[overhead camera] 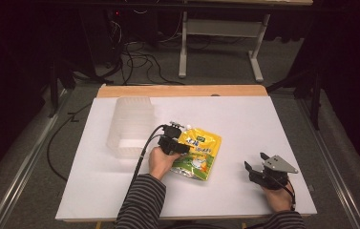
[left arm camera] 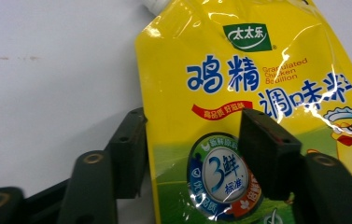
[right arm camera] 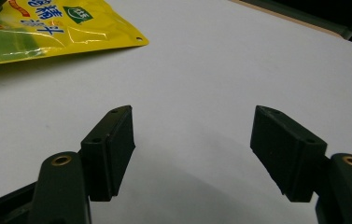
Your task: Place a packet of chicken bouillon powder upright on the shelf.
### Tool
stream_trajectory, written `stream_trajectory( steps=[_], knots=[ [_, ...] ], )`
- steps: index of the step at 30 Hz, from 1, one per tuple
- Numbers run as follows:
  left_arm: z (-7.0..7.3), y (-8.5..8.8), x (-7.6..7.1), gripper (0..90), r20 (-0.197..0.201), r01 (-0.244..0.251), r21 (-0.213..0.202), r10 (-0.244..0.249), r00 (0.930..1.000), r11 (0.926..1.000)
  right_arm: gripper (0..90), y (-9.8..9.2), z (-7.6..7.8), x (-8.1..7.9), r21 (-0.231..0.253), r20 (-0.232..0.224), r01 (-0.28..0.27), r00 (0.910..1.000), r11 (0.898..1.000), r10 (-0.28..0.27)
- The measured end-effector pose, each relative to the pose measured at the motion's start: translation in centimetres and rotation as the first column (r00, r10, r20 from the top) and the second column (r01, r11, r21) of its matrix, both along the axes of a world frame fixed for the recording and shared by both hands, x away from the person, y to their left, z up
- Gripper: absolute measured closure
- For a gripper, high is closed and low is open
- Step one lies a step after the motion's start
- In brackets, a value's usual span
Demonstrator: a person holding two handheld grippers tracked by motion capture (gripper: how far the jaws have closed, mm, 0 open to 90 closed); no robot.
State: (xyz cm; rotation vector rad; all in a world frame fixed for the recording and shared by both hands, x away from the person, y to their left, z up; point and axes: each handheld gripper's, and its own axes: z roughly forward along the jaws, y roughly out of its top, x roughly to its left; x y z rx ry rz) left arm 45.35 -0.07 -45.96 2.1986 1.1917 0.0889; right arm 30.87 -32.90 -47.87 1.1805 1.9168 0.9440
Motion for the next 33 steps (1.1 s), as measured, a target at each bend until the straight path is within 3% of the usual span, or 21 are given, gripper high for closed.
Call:
stream_trajectory(
  steps=[3,7,12,18,22,25,29,33],
  knots=[
    [0.0,-0.2,-0.1,58.9,-0.002,0.015,0.0,-0.015,0.9999,0.9999,31.0,0.0,0.0,0.0,0.001,0.0,0.0,1.0,1.0,0.0],
    [0.2,-0.6,-0.6,71.4,0.024,0.04,0.019,-0.041,0.9989,0.999,31.0,0.0,0.0,0.0,0.002,0.001,0.0,1.0,1.0,0.0],
    [0.3,-0.5,-0.7,89.2,0.007,0.069,-0.01,-0.069,0.9976,0.9976,31.0,0.0,0.0,0.0,0.0,0.0,-0.001,1.0,1.0,0.001],
    [1.2,-0.2,-1.2,90.0,0.052,0.093,-0.043,-0.091,0.9945,0.9947,31.0,0.0,0.0,0.0,-0.001,-0.002,-0.001,1.0,1.0,0.001],
    [2.9,0.2,-2.0,90.0,0.09,0.118,-0.111,-0.108,0.99,0.9868,31.0,0.1,0.0,0.1,-0.007,-0.004,-0.004,1.0,1.0,0.004],
    [3.9,0.4,-2.7,90.0,0.128,0.144,-0.116,-0.129,0.9834,0.9828,31.0,0.1,0.0,0.1,-0.005,-0.005,0.0,1.0,1.0,0.0],
    [5.1,0.8,-3.3,90.0,0.153,0.168,-0.185,-0.141,0.9781,0.9683,31.0,0.1,0.0,0.1,-0.002,-0.007,0.003,1.0,1.0,-0.003],
    [6.6,0.9,-4.0,90.0,0.191,0.187,-0.207,-0.148,0.9703,0.9603,31.0,0.1,0.0,0.1,-0.003,-0.007,0.001,1.0,1.0,-0.001]
  ],
)
